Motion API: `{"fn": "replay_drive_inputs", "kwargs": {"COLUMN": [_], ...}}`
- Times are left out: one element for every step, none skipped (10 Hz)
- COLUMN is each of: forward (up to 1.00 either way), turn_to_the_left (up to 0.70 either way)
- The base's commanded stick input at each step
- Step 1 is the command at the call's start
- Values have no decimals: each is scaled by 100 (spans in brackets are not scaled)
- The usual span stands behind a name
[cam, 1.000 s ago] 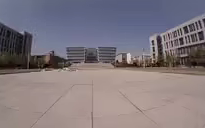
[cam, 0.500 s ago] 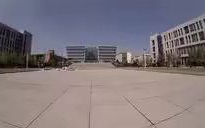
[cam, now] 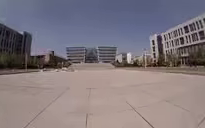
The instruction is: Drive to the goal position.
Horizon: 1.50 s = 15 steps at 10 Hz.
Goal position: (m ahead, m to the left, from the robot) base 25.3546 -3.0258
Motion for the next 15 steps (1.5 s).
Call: {"fn": "replay_drive_inputs", "kwargs": {"forward": [70,69,69,66,67,66,66,66,66,66,66,66,66,67,68], "turn_to_the_left": [0,0,0,0,0,0,0,0,0,0,0,0,0,0,0]}}
